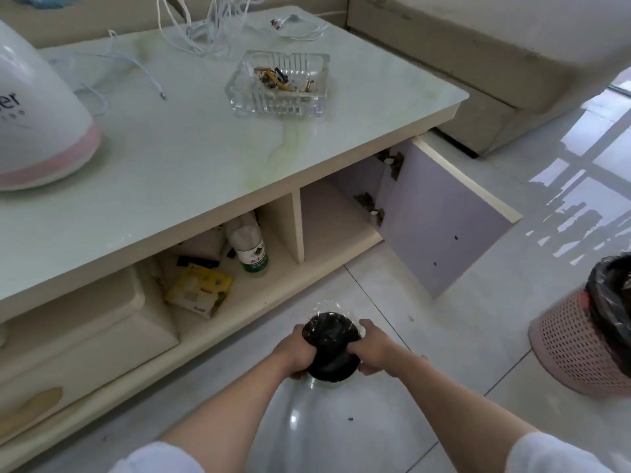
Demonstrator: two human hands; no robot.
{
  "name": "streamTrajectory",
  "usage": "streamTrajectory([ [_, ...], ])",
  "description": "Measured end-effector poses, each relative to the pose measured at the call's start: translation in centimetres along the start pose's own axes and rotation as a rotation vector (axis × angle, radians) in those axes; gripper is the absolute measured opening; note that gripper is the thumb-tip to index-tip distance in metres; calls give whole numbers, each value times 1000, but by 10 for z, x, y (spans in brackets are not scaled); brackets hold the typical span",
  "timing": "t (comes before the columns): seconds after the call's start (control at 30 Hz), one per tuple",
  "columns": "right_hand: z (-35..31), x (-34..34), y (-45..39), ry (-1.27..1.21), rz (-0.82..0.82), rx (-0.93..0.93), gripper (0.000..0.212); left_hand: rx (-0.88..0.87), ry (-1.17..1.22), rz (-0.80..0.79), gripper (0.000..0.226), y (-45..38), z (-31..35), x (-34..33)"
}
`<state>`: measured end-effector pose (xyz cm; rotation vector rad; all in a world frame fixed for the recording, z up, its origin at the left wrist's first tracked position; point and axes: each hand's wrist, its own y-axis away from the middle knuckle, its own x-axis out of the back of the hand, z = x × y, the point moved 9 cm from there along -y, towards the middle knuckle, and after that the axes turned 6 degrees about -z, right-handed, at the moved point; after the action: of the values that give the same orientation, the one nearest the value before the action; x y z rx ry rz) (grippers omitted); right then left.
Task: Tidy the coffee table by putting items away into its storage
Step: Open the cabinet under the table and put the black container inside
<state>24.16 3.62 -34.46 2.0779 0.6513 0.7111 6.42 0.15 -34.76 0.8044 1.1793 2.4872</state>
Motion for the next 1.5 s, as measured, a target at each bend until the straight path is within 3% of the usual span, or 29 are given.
streamTrajectory([
  [0.13, 1, -8, -10, -2, 67, 30, 40, -90, 1, 93, 61, -4, -1, 7],
  [0.23, -14, 6, -10, -50, 129, 83, 40, -162, -27, 206, 41, -9, 14, 24],
  [0.37, -46, 53, 8, -67, 180, 166, 33, -250, 175, 254, 33, 0, 51, 50],
  [0.53, -88, 128, 29, -135, 322, 183, 21, -516, 485, 105, 71, 22, 105, 66],
  [0.6, -107, 149, 36, -178, 378, 187, 18, -621, 426, 54, 90, 23, 128, 65],
  [0.67, -129, 161, 41, -214, 406, 205, 18, -632, 251, 185, 111, 21, 146, 77],
  [0.73, -147, 163, 39, -250, 405, 227, 20, -548, 76, 445, 107, 20, 151, 102],
  [0.9, -174, 149, 16, -407, 376, 271, 18, -524, 277, 586, 79, 2, 141, 125],
  [1.13, -176, 126, -16, -616, 306, 247, 21, -656, 283, 519, 80, -14, 151, 117],
  [1.4, -181, 114, -32, -545, 223, 260, 30, -626, 310, 380, 86, -31, 145, 113],
  [1.5, -184, 113, -36, -588, 168, 314, 28, -637, 395, 371, 77, -29, 150, 112],
])
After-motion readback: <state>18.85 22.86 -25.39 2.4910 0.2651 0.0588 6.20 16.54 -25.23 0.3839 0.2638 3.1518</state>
